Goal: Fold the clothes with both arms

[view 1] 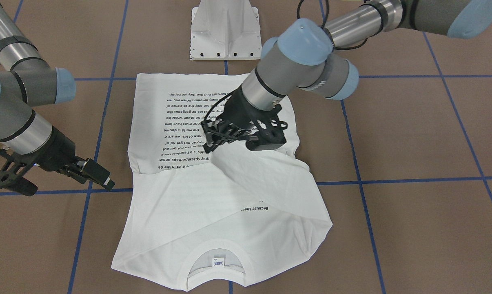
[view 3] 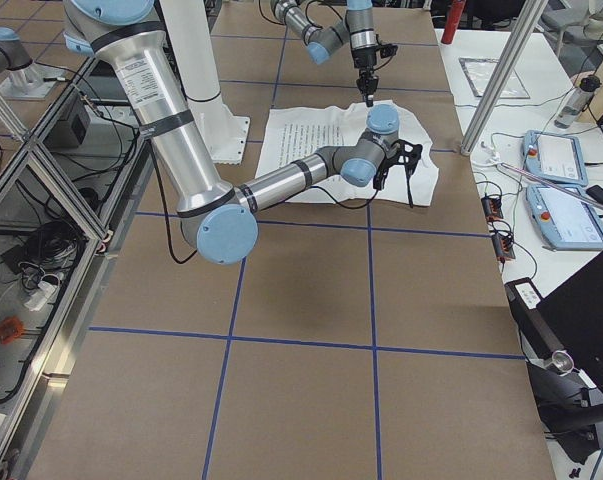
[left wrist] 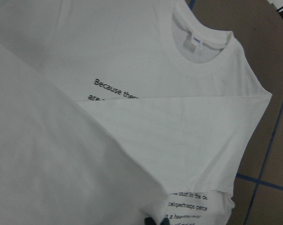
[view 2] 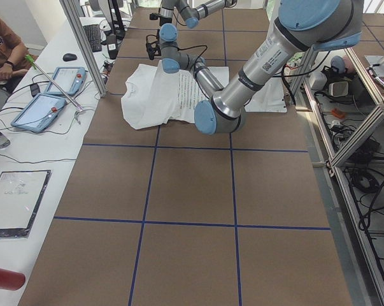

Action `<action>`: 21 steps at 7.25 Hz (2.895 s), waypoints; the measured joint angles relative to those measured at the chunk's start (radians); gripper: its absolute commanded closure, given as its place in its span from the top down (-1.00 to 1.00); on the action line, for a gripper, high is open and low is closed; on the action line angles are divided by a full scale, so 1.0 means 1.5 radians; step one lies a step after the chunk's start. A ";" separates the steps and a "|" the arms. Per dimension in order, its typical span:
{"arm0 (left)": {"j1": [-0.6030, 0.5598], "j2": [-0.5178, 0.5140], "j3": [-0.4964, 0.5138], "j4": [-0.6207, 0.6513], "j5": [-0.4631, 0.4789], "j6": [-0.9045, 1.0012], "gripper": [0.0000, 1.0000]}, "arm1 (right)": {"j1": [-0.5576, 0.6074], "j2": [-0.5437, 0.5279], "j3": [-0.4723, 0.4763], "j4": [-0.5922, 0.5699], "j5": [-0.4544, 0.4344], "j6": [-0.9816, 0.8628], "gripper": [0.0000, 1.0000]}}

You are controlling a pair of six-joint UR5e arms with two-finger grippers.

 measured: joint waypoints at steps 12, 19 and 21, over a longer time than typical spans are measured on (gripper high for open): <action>0.157 -0.151 0.270 -0.152 0.252 0.005 0.47 | 0.055 -0.054 0.005 0.000 0.019 -0.060 1.00; 0.138 0.011 -0.087 0.123 0.173 0.107 0.44 | -0.139 -0.217 0.232 -0.009 -0.130 0.135 0.99; 0.124 0.142 -0.298 0.246 0.170 0.203 0.44 | -0.310 -0.298 0.339 -0.035 -0.297 0.256 0.97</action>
